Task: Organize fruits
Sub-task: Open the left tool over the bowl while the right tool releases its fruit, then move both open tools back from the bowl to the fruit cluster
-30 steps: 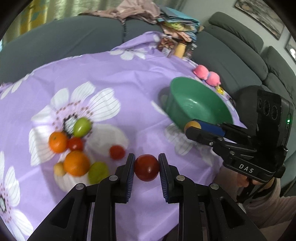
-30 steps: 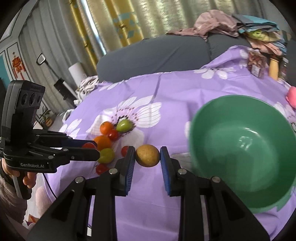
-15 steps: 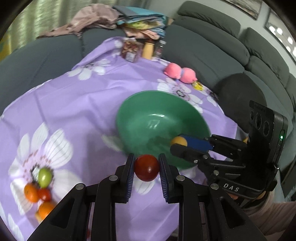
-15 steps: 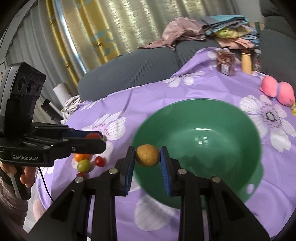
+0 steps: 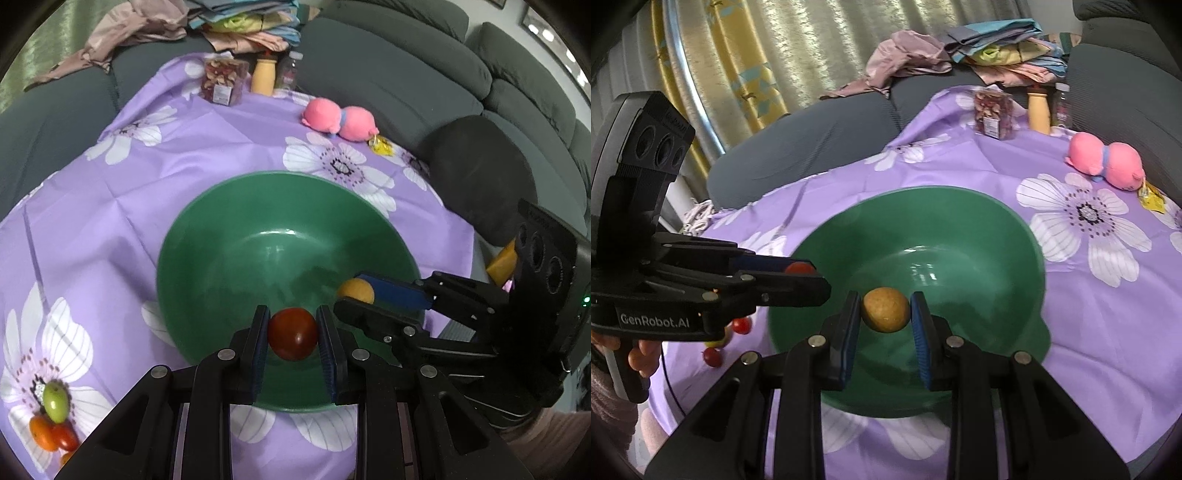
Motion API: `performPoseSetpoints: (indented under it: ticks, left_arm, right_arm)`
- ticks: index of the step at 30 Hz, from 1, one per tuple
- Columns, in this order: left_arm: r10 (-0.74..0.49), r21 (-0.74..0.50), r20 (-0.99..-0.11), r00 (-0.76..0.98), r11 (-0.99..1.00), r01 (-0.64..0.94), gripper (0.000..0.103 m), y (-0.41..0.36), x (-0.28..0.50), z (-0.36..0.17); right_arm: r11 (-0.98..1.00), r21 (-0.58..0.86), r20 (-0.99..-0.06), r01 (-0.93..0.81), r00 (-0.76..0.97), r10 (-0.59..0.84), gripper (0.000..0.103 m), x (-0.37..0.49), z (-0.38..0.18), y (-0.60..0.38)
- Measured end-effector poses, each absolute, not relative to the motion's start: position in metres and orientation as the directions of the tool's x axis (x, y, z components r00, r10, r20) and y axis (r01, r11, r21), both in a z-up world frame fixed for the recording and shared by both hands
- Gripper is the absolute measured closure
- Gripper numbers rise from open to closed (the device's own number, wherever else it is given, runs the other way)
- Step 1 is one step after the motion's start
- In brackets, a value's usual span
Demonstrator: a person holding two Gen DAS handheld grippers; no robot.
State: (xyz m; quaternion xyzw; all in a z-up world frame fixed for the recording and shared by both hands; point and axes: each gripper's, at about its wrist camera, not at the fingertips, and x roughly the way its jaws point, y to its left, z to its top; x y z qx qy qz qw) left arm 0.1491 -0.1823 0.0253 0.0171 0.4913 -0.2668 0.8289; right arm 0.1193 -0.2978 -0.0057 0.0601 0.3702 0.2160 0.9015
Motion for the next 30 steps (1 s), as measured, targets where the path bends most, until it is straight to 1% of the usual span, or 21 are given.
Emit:
performPoseSetpoints:
  ticks: [10, 14, 16, 17, 18, 22, 24, 27, 28, 29, 30]
  left_arm:
    - [-0.405, -0.226, -0.837, 0.369, 0.868, 0.443, 0.077, -0.187, 0.152, 0.018]
    - [-0.398, -0.225, -0.835, 0.381, 0.878, 0.423, 0.075, -0.181, 0.149, 0.020]
    - [-0.397, -0.229, -0.831, 0.389, 0.882, 0.412, 0.064, -0.178, 0.146, 0.022]
    - [-0.398, -0.230, -0.828, 0.394, 0.883, 0.409, 0.056, -0.176, 0.145, 0.023]
    - [-0.400, -0.233, -0.825, 0.399, 0.885, 0.404, 0.050, -0.173, 0.142, 0.025]
    - [-0.392, -0.234, -0.819, 0.420, 0.895, 0.379, 0.047, -0.162, 0.135, 0.030]
    - [-0.386, -0.234, -0.815, 0.432, 0.902, 0.364, 0.041, -0.155, 0.130, 0.032]
    - [-0.374, -0.239, -0.808, 0.455, 0.914, 0.327, 0.039, -0.142, 0.122, 0.034]
    - [-0.367, -0.238, -0.808, 0.461, 0.919, 0.314, 0.036, -0.137, 0.119, 0.034]
    - [-0.357, -0.235, -0.809, 0.466, 0.924, 0.301, 0.026, -0.132, 0.114, 0.033]
    - [-0.350, -0.233, -0.812, 0.468, 0.928, 0.290, 0.021, -0.129, 0.111, 0.032]
  right_arm:
    - [0.911, 0.241, -0.658, -0.336, 0.634, 0.407, 0.073, 0.122, -0.008, -0.299]
    - [0.915, 0.238, -0.659, -0.327, 0.638, 0.399, 0.069, 0.121, -0.006, -0.299]
    - [0.917, 0.234, -0.658, -0.324, 0.642, 0.394, 0.065, 0.119, -0.005, -0.299]
    - [0.917, 0.233, -0.657, -0.322, 0.644, 0.393, 0.063, 0.118, -0.004, -0.299]
    - [0.917, 0.234, -0.655, -0.323, 0.645, 0.394, 0.062, 0.117, -0.003, -0.299]
    - [0.916, 0.229, -0.645, -0.329, 0.653, 0.396, 0.059, 0.113, 0.002, -0.296]
    - [0.914, 0.227, -0.639, -0.336, 0.657, 0.400, 0.057, 0.110, 0.005, -0.295]
    - [0.911, 0.226, -0.631, -0.345, 0.660, 0.407, 0.053, 0.105, 0.009, -0.292]
    - [0.911, 0.225, -0.630, -0.347, 0.661, 0.408, 0.052, 0.103, 0.010, -0.291]
    - [0.910, 0.225, -0.628, -0.348, 0.663, 0.408, 0.050, 0.102, 0.011, -0.290]
    - [0.910, 0.223, -0.626, -0.349, 0.664, 0.409, 0.049, 0.101, 0.012, -0.288]
